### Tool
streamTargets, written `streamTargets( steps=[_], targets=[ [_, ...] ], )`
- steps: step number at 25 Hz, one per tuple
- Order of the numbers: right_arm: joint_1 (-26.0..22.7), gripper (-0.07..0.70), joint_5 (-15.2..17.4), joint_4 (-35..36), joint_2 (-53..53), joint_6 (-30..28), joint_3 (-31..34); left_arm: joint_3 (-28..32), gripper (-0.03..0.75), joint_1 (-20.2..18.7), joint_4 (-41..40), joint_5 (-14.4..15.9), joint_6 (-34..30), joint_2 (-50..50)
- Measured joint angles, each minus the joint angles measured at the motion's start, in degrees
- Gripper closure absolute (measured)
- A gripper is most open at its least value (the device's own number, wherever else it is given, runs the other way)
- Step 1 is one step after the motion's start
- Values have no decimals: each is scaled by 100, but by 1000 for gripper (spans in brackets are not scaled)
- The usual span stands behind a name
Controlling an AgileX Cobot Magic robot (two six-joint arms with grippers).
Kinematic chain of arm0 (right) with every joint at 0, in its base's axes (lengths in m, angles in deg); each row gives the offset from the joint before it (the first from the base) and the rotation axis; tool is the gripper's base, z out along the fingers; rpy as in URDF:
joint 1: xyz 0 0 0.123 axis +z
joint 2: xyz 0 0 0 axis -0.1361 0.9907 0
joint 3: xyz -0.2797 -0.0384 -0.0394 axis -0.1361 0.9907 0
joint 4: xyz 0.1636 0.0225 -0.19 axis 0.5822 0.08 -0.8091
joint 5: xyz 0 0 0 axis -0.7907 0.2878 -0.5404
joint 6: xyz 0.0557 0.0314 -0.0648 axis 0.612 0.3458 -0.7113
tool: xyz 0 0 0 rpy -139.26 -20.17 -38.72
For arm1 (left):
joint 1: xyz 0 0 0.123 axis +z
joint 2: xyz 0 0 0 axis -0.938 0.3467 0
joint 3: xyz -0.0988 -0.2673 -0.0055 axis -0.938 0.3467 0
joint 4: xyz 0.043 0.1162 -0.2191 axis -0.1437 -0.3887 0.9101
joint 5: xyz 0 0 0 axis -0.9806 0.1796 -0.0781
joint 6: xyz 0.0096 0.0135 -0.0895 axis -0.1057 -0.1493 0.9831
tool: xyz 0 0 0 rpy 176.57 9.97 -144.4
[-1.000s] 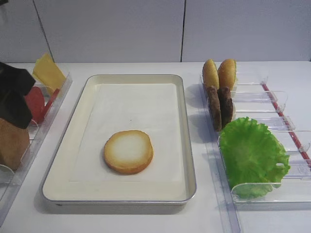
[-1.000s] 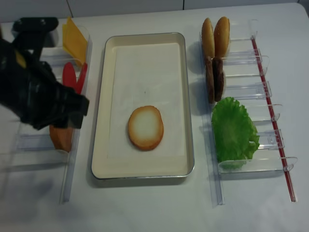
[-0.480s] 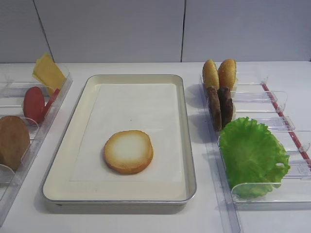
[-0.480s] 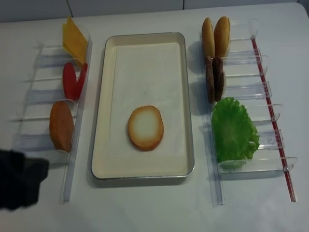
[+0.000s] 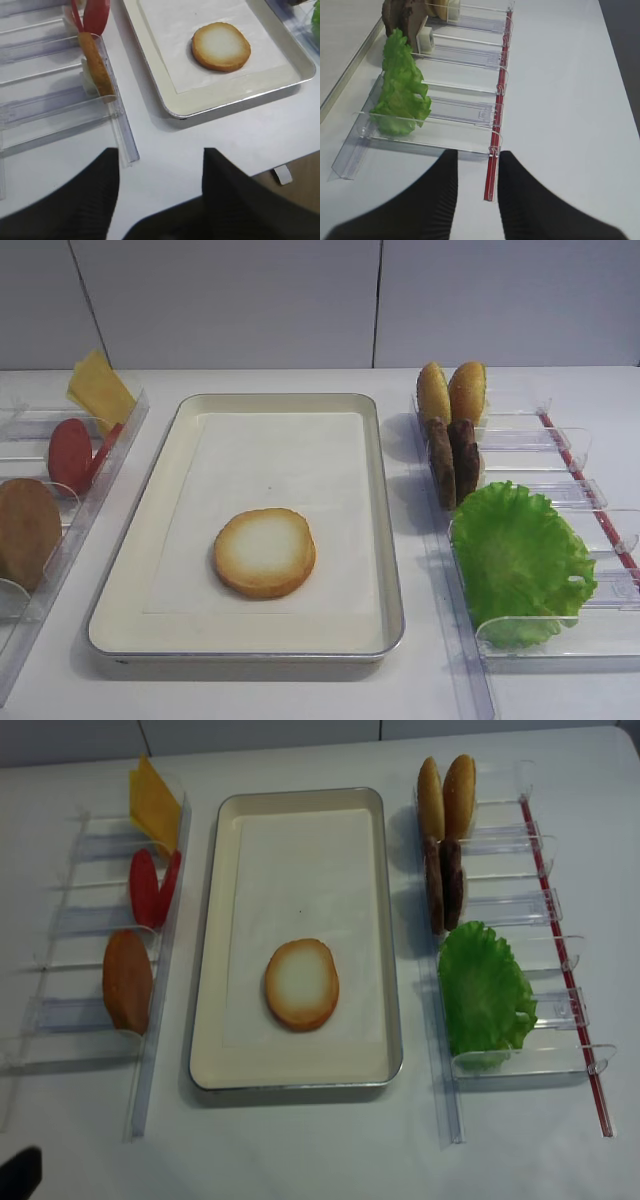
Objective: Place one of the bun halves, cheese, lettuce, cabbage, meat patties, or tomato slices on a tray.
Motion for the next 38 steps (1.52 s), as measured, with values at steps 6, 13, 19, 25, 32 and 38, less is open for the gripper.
streamTargets(
  steps=[6,13,19,25,32,38],
  targets=[
    [0,382,0,0,0,0,0,512,388,0,0,52,-223,-1182],
    [0,382,-11,-25,0,21,0,1108,393,0,-7,-53,-369,-1290],
    [0,382,-3,-25,0,21,0,1311,394,0,-83,-452,-369,-1290],
    [0,382,-3,-25,0,21,0,1321,395,0,-258,-473,-137,-1290],
    [0,382,-3,-38,0,21,0,1334,395,258,-273,-473,-99,-1290],
    [0,382,-3,-38,0,21,0,1348,396,1089,-273,-476,-99,-1290]
  ],
)
